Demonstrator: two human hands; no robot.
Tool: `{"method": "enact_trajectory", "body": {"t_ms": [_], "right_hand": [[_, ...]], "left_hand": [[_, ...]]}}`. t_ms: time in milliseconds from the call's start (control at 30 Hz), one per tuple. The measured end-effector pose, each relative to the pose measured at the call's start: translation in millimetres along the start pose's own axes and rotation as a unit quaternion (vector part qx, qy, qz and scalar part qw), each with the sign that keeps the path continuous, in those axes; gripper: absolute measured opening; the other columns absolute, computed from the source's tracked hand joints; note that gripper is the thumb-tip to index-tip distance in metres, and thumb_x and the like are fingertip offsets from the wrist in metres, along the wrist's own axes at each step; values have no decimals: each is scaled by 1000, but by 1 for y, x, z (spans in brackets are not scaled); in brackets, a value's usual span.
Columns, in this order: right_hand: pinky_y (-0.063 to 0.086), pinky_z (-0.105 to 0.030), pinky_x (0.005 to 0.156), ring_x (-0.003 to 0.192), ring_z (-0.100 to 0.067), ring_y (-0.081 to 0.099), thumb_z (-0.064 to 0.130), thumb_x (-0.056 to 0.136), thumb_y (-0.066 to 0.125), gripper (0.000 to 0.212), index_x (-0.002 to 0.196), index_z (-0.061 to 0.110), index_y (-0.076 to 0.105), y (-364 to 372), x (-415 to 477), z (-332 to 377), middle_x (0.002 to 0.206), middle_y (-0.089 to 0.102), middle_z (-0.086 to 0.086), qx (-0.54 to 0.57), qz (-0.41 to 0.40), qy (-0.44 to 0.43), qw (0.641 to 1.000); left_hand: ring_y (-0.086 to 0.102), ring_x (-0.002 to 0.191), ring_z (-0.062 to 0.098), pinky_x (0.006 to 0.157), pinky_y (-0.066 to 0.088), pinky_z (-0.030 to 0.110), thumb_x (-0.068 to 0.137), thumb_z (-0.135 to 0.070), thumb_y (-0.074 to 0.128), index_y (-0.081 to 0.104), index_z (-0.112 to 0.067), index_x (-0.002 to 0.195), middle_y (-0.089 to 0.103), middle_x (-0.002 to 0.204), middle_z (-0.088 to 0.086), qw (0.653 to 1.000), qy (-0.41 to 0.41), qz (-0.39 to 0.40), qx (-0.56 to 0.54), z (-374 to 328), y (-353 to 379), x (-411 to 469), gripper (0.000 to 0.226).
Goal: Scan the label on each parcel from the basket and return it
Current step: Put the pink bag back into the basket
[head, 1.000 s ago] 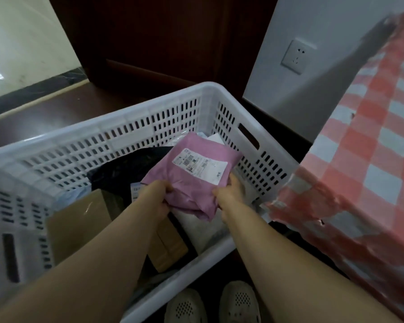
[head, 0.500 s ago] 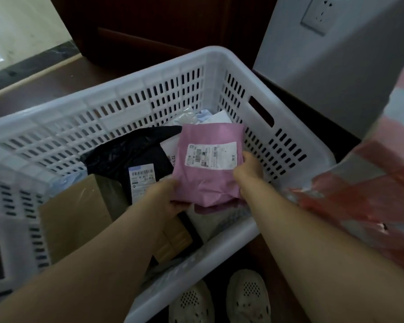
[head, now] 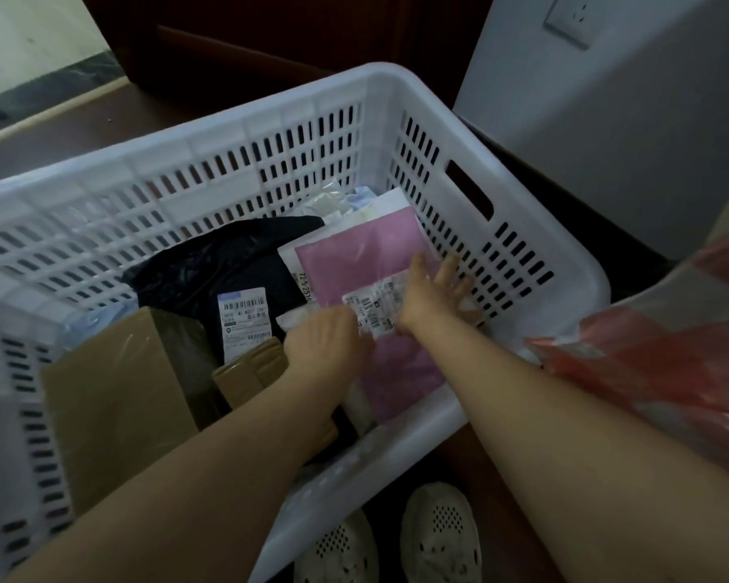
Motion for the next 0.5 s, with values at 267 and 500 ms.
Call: {"method": "enact_trajectory", "body": {"t_ms": [267,500], "right_hand": [[18,-58,116,146,-42,0,21,93,57,91,151,36,-11,49,40,13,158,-28,-10,37,84,-13,996],[13,-50,120,147,-42,-2,30,97,50,87,151,24,-17,57,43,6,157,-28,-15,0,125,8,992]], "left_hand": [[-11,148,39,120,18,48,84,-33,68,29,-39,147,-24,159,10,994,64,91,-17,-3,35,37,75],[3,148,37,119,21,44,86,-32,60,39,-33,144,14,161,13,987,85,138,23,1,51,45,61]]}}
Point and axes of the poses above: each hand's wrist, its own x-axis towards the middle knuckle, its own y-axis out of the palm, z = x × y, the point moved 10 cm from there along x, towards the middle knuckle
